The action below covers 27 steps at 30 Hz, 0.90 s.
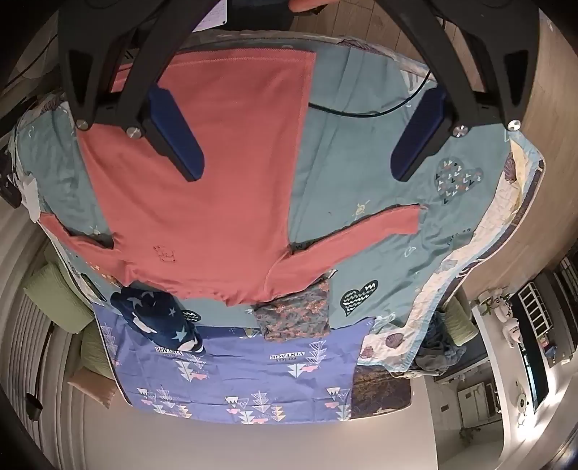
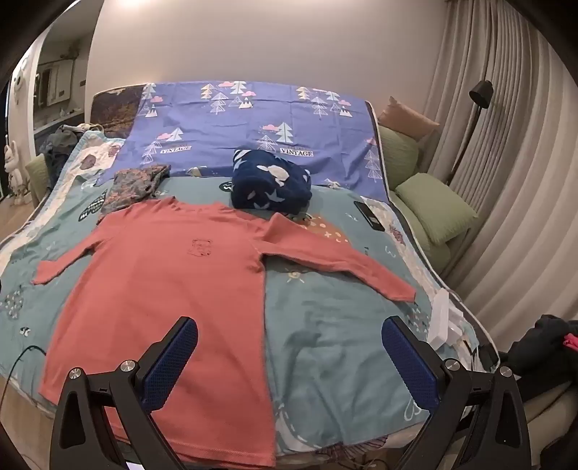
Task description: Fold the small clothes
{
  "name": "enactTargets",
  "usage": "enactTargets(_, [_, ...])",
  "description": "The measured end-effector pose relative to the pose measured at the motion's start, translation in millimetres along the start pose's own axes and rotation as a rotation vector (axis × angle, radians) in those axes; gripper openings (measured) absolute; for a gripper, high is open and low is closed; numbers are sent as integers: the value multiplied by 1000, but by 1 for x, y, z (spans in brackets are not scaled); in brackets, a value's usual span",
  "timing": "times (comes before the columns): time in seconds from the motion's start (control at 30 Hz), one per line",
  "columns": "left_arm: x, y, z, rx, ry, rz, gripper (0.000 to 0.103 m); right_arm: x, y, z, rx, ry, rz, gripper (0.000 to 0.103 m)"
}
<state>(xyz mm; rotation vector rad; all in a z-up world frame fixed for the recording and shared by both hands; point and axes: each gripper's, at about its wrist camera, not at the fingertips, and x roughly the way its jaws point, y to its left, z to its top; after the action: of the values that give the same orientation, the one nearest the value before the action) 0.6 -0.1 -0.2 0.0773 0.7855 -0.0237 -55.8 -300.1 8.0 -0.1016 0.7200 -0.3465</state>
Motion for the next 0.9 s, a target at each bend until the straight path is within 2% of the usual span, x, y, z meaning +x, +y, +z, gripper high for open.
enactTargets(0.17, [3, 0, 2, -5, 4, -16, 103, 0, 2, -1, -16, 7, -19, 103])
enactTargets(0.27, [-3, -1, -3, 8, -22, -9, 103, 1, 4, -2, -11, 0, -19, 103])
enactTargets(0.4, [3, -7, -4, 28, -8, 4, 103, 4, 6, 0, -8, 3, -20, 103])
enactTargets(0.57, [4, -4, -5, 2, -6, -29, 102, 5, 3, 1, -11, 1, -24, 103])
enactTargets(0.9, [-2, 0, -5, -8, -43, -27, 102, -3, -3, 5, 7, -30, -20, 103])
